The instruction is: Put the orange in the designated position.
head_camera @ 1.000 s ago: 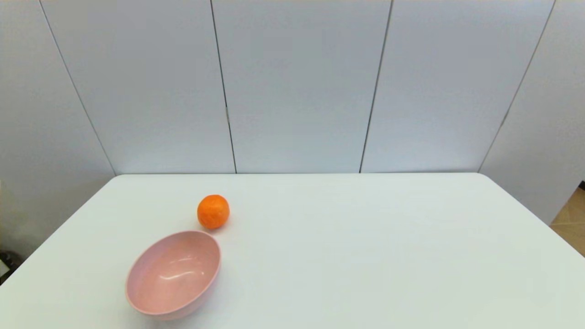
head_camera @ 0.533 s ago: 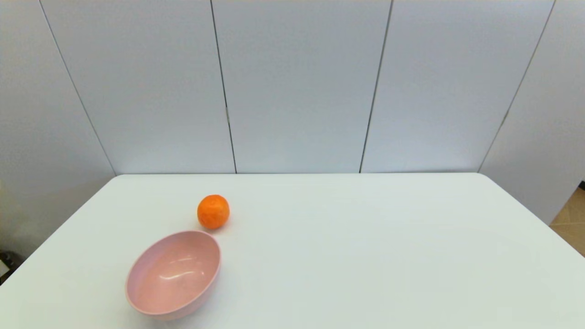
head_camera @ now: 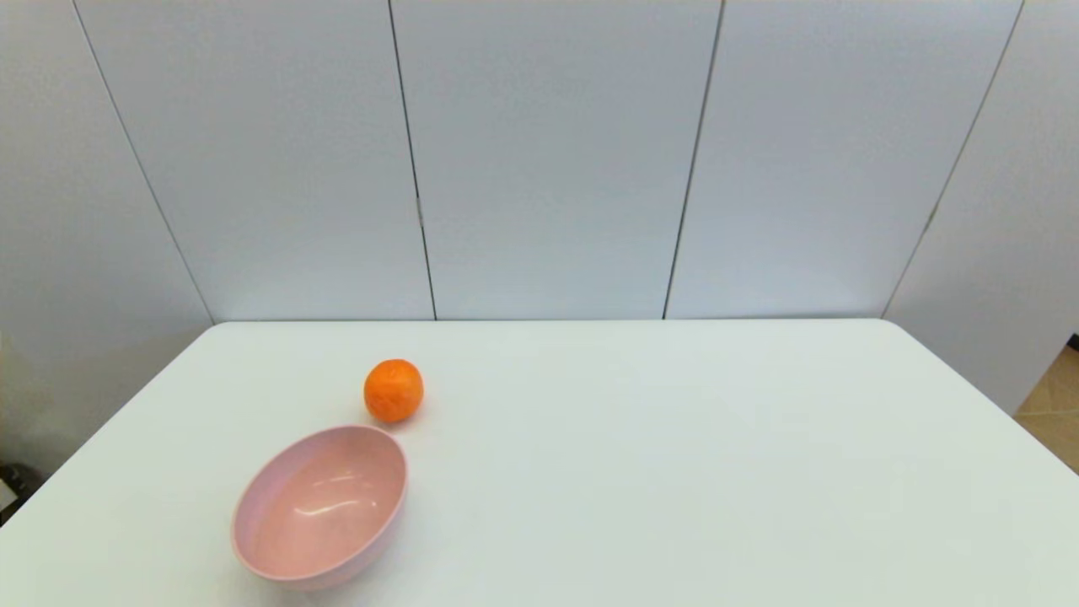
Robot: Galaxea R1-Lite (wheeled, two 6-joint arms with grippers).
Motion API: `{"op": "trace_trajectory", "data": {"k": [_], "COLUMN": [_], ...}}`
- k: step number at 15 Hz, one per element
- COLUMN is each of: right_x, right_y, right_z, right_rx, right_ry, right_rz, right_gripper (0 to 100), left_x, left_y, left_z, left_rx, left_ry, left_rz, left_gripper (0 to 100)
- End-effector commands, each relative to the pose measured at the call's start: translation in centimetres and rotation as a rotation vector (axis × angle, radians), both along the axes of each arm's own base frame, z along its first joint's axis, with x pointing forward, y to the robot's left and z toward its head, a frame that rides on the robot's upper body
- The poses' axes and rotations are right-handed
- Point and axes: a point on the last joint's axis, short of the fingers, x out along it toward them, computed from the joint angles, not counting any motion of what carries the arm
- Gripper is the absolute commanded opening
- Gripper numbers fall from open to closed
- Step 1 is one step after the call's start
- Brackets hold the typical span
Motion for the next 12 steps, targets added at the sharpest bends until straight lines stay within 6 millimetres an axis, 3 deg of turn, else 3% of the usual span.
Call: {"op": "trace_trajectory", "data": {"k": [1, 12], "right_x": [-0.47, -0.08], "right_y": [0.02, -0.01], "right_z": [-2.31, -2.76], "right_rx": [-0.001, 0.099], "right_ry": [-0.034, -0.089], "right_rz": [-0.003, -0.015], "right_gripper": [100, 100], "left_x": [0.01, 0.01], "left_y": [0.0, 0.0], "left_z": [0.01, 0.01], "left_rx": [0.0, 0.0], "left_ry": [0.0, 0.0], "left_rz": [0.0, 0.0], "left_gripper": [100, 100]}}
